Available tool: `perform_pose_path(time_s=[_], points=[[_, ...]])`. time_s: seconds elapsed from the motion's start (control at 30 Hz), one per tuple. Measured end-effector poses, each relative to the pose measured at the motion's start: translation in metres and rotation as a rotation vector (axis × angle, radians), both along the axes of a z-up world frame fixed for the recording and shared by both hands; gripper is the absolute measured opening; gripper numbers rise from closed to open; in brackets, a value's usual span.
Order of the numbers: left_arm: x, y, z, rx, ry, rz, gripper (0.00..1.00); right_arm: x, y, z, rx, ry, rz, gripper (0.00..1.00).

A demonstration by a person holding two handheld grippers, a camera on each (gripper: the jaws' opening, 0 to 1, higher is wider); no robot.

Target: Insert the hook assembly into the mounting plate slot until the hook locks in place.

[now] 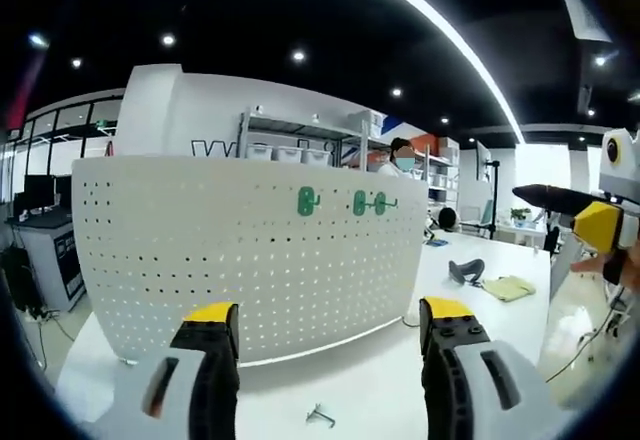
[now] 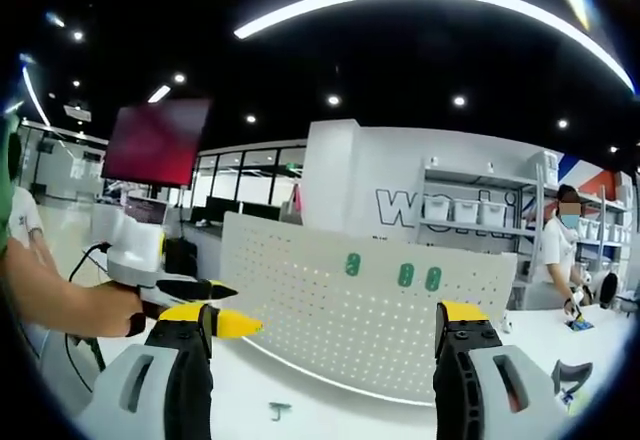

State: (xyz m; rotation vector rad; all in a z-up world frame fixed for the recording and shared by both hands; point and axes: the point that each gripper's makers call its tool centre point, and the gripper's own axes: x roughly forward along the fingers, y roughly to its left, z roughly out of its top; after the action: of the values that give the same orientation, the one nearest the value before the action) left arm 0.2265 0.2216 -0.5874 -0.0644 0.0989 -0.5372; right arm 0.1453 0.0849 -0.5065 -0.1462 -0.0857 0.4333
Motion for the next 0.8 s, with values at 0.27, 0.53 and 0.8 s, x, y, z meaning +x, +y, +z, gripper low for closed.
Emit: perform_pose_path(time_s=[0.27, 0.53, 0.8], points=[[-0.019, 0.018, -0.013, 0.023, 0.014, -0.037, 0.73, -0.003, 0.013, -0.008, -0.006, 0.012, -0.020, 0.94], [-0.038, 0.032, -0.024, 0.017, 0.029, -0.054, 0.71, 0.000, 0.021, -0.014, -0.025, 0.025, -0.031, 0.94], [-0.046, 0.029, -0.021, 0.001, 0.011, -0.071, 0.66, 0.010, 0.018, -0.026, -0.039, 0.056, -0.030, 0.91]])
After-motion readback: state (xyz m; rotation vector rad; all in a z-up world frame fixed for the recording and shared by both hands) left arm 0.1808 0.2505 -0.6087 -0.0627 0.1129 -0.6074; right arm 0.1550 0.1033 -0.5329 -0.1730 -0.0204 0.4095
